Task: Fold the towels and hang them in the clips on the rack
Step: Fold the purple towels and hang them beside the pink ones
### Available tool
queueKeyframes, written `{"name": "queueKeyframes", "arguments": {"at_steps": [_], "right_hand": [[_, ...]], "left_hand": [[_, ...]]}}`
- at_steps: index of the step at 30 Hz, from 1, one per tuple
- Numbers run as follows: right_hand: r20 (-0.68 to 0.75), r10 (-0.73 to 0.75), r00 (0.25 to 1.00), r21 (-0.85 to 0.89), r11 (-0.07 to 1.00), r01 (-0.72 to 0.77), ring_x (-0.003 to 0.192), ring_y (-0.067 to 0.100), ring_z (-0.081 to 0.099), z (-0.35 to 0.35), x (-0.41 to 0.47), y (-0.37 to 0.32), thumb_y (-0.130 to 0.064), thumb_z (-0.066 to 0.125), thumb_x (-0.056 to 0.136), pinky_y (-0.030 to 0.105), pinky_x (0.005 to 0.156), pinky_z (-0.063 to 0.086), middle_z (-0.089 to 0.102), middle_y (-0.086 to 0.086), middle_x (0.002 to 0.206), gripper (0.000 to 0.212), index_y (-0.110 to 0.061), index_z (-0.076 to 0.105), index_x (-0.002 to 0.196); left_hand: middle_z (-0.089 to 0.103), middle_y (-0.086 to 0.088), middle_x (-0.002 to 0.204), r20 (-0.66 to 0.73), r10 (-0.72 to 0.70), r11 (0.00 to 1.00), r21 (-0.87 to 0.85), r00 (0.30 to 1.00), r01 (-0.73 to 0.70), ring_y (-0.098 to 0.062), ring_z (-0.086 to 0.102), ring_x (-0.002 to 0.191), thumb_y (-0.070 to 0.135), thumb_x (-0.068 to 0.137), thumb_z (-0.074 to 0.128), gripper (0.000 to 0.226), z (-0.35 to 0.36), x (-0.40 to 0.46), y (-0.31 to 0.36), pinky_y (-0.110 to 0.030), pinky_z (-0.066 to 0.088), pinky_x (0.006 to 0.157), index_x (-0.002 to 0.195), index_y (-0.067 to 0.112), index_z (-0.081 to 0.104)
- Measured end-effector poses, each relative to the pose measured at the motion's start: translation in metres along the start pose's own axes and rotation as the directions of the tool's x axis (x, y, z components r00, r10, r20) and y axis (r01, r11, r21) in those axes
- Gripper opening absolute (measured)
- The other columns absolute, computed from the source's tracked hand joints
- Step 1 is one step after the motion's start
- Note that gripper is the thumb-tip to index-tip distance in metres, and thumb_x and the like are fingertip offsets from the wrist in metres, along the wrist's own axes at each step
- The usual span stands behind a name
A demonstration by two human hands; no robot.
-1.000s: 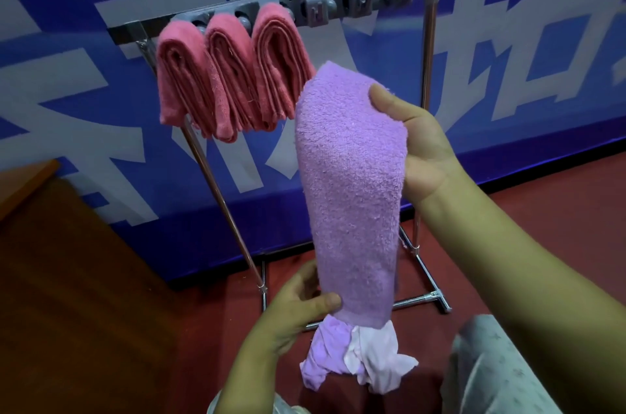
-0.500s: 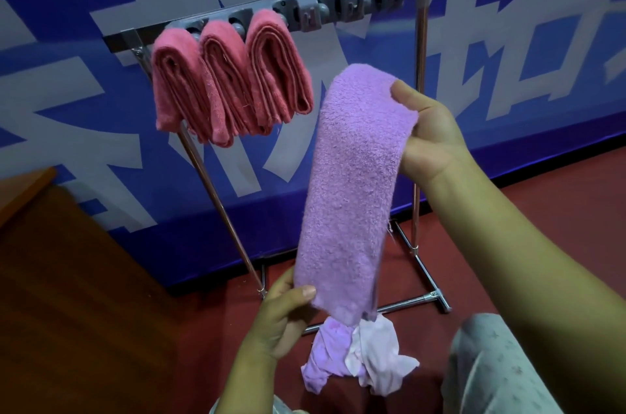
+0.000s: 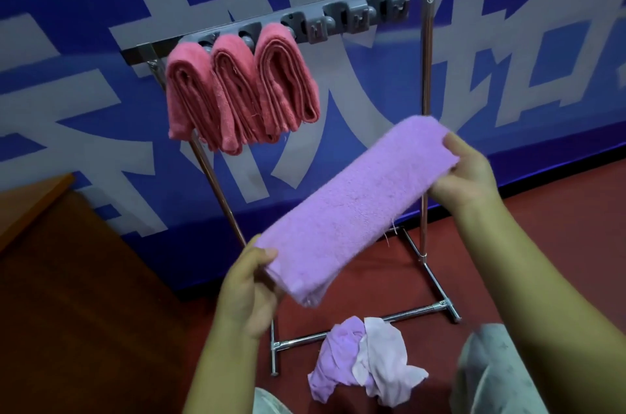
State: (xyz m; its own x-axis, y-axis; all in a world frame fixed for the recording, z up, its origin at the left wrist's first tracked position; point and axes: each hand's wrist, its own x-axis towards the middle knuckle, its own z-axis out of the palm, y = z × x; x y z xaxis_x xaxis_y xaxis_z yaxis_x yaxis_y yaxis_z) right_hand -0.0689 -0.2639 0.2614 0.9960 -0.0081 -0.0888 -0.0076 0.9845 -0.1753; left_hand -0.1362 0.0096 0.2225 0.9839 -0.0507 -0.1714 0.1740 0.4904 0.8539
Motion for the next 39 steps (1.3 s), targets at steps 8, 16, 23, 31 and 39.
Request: {"name": "queueKeyframes", "arguments": {"at_steps": [8,16,23,31,39], "right_hand": [[-0.485,0.194,0.853,0.095,0.981,-0.17,0.13,0.038,0.04,-0.105,-0.015,0.063,-0.06,0.019,0.095,0.044,0.093,0.038,0.048,0.029,0.134,0.076,0.002,0.05,0.126],[-0.25,0.525,0.814,0.467,0.801,-0.374,0.129,0.052,0.032,-0.094,-0.054,0.122,-0.082,0.043,0.07,0.058,0.096,0.032,0.03,0.046,0.136,0.125,0.026,0.022,0.13],[0.003,0.417,0.909,0.416,0.826,-0.381,0.129,0.053,0.031,-0.042,-0.037,0.103,-0.084,0.041,0.067,0.058,0.099,0.03,0.031,0.048,0.134,0.128,0.028,0.026,0.127],[-0.175,0.09,0.981,0.203,0.978,-0.053,0.071,0.03,0.071,-0.005,-0.017,0.041,-0.05,0.05,0.089,0.028,0.057,0.055,0.071,0.022,0.078,0.051,-0.001,0.061,0.098],[-0.107,0.033,0.994,0.175,0.984,-0.014,0.085,0.031,0.067,0.032,-0.003,0.036,-0.036,0.052,0.091,0.039,0.069,0.053,0.072,0.015,0.087,0.033,-0.011,0.062,0.11]], "left_hand": [[0.063,-0.015,0.073,0.049,-0.112,0.979,0.178,0.992,0.102,-0.02,0.062,0.061,-0.003,0.085,0.033,0.032,0.089,0.038,0.054,-0.028,0.054,0.06,0.082,0.0,0.064],[0.049,-0.008,0.095,0.052,-0.145,0.939,0.323,0.988,0.12,-0.021,0.055,0.072,-0.009,0.089,0.035,0.064,0.164,0.058,0.064,-0.035,0.054,0.057,0.143,0.025,0.03],[0.054,-0.011,0.09,0.094,-0.135,0.939,0.329,0.986,0.097,-0.02,0.056,0.064,-0.008,0.091,0.034,0.046,0.162,0.046,0.083,-0.029,0.054,0.045,0.131,0.015,0.044],[0.059,-0.012,0.101,0.074,-0.179,0.928,0.345,0.981,0.143,-0.024,0.056,0.087,-0.004,0.078,0.035,0.037,0.092,0.061,0.1,-0.034,0.053,0.078,0.103,0.011,0.056],[0.061,-0.009,0.087,0.038,-0.307,0.861,0.437,0.951,0.261,-0.021,0.061,0.068,-0.002,0.078,0.03,0.04,0.053,0.076,0.094,-0.027,0.052,0.066,0.097,0.011,0.063]]}}
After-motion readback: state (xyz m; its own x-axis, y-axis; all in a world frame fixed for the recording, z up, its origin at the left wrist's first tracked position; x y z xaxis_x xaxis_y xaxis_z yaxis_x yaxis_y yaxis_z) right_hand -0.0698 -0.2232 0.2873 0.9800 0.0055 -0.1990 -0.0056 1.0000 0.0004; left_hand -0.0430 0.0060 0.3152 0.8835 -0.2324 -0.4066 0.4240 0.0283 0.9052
